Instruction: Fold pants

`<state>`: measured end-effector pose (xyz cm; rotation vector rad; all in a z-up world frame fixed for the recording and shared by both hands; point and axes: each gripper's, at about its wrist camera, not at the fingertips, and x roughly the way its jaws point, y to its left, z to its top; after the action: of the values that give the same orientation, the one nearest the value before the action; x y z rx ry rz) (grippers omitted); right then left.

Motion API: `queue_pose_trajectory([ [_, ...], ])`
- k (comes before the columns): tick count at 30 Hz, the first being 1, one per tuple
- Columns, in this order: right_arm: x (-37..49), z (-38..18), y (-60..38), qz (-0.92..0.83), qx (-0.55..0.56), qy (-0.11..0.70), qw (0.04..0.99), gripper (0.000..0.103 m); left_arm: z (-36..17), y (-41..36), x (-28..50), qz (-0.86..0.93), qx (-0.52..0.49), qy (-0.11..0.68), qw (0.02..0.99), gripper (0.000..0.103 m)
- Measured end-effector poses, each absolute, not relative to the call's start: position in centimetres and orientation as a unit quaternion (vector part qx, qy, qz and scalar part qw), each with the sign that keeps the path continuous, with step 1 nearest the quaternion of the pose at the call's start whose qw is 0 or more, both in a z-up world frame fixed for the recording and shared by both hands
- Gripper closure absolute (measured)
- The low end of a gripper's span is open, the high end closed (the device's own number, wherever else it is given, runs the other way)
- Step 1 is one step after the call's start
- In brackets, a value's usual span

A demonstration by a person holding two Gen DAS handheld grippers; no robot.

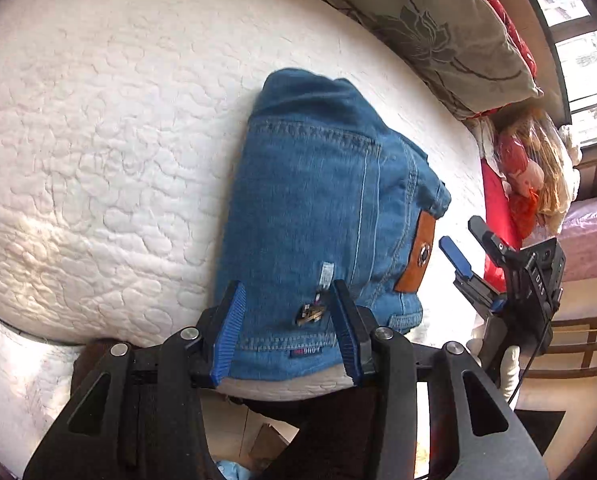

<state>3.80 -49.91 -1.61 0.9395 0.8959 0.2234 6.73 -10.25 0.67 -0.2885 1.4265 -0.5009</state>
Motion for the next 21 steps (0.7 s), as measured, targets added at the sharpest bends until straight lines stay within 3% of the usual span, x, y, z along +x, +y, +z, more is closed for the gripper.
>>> queue_pose_trajectory([
  [7, 7.3, -2.4, -49.0, 0.087, 0.419, 0.422, 0.799, 0.032, -1.2, -15.9, 14.4, -0.2, -0.076, 0.653, 0.727, 0.059],
  [8, 7.8, -3.0, -48.8, 0.096, 0.421, 0.427, 0.794, 0.037, -1.8, -16.9, 14.9, -0.191, -0.055, 0.656, 0.729, 0.059],
  [9, 8.4, -3.3, -48.4, 0.109, 0.416, 0.434, 0.792, 0.061, -2.3, -17.6, 15.2, -0.182, -0.034, 0.657, 0.731, 0.06],
  [13, 8.7, -0.8, -47.6, 0.146, 0.385, 0.391, 0.824, 0.078, -1.9, -19.1, 15.9, -0.172, 0.011, 0.624, 0.762, 0.059],
  [18, 9.2, -5.6, -48.8, 0.074, 0.381, 0.454, 0.802, 0.074, -2.0, -19.8, 15.4, -0.177, 0.024, 0.61, 0.772, 0.059],
  [21, 8.0, -5.7, -48.6, 0.072, 0.39, 0.444, 0.803, 0.071, -1.4, -19.5, 14.2, -0.177, 0.045, 0.595, 0.783, 0.059],
])
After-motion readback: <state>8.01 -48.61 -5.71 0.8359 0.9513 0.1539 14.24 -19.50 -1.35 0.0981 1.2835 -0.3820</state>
